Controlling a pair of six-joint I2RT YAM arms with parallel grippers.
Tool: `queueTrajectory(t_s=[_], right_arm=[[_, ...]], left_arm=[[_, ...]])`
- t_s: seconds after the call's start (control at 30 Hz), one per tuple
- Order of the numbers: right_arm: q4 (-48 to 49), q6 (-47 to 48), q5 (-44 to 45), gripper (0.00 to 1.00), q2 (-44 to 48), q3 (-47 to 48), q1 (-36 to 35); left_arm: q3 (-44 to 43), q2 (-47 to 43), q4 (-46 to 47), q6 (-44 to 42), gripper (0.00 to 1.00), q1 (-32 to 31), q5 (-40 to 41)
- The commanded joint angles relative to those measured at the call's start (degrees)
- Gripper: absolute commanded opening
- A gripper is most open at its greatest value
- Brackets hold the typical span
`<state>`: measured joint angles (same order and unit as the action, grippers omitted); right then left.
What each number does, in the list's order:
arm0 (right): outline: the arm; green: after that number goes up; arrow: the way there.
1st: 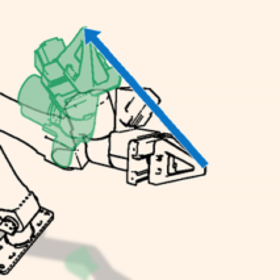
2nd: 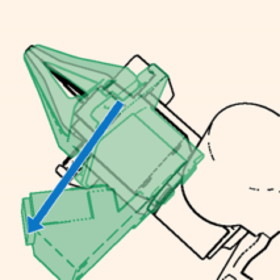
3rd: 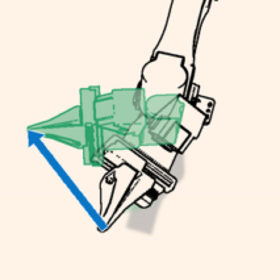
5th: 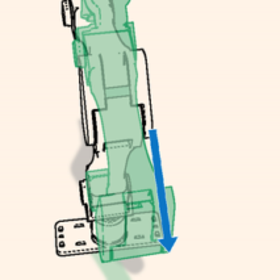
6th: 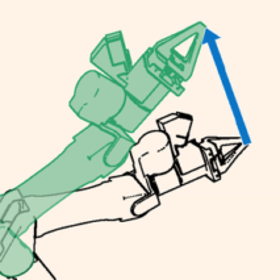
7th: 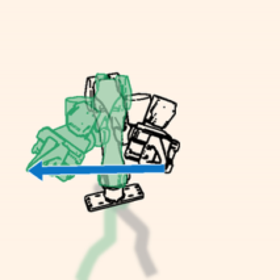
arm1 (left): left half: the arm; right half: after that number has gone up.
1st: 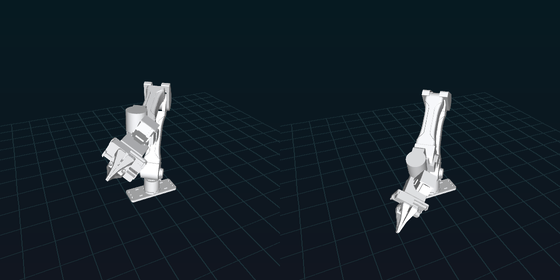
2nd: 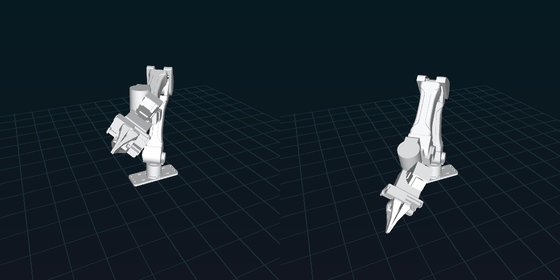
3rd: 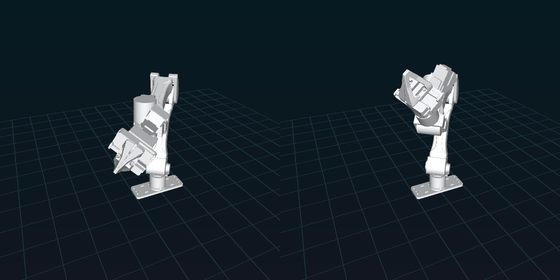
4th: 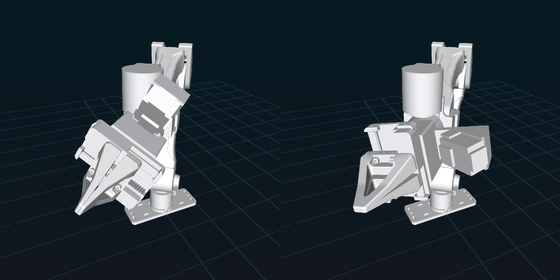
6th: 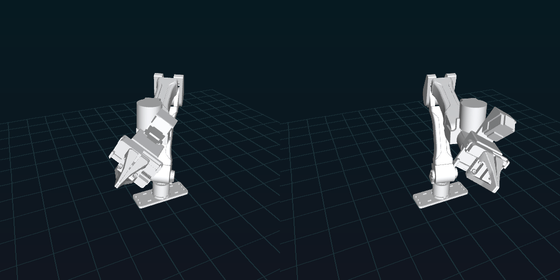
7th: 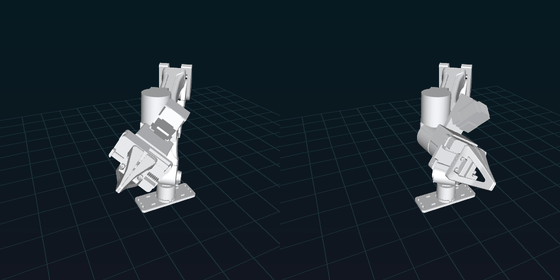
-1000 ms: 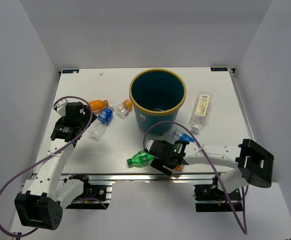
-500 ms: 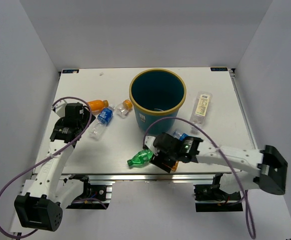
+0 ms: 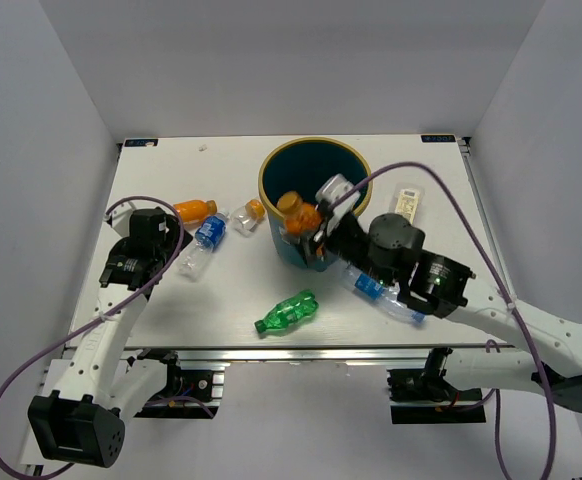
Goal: Put the plastic bottles in the bin
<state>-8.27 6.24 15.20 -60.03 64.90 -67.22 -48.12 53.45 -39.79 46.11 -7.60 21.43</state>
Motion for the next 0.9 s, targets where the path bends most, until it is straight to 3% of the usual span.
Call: queueTrajectory(t_s=[0.0, 0.1, 0.3, 0.4, 0.43, 0.7, 0.87], right_arm=[[12.4, -1.7, 12.0, 0.43, -2.6, 4.7, 6.9], [9.9, -5.9, 7.6, 0.47, -7.4, 9.7, 15.6], [4.2, -7.9, 6.4, 0.51, -16.7, 14.3, 20.3], [2.2, -9.2, 6.3, 0.69, -17.7, 14.0, 20.5], [1.2, -9.4, 4.6, 0.89, -17.6, 13.8, 20.5], [-3.9, -11.5, 4.5, 0.89, -16.3, 17.4, 21.4], [-10.2, -16.2, 2.8, 0.89, -14.9, 21.4, 28.6]], left_arm=[[1.2, -1.1, 1.4, -0.5, 0.98, 0.2, -1.6], [1.2, -1.1, 0.9, -0.7, 0.98, 0.2, -2.3], [3.2, -3.2, 3.1, -0.1, 0.98, 0.2, -6.5], [3.5, -3.6, 2.2, -0.2, 0.98, 0.2, -5.9], [3.6, -3.6, 1.9, -0.3, 0.98, 0.2, -5.9], [5.6, -3.8, 3.8, -2.9, 0.98, -0.4, -14.0], [5.7, -6.7, 5.9, -4.4, 0.98, -7.0, -13.9]])
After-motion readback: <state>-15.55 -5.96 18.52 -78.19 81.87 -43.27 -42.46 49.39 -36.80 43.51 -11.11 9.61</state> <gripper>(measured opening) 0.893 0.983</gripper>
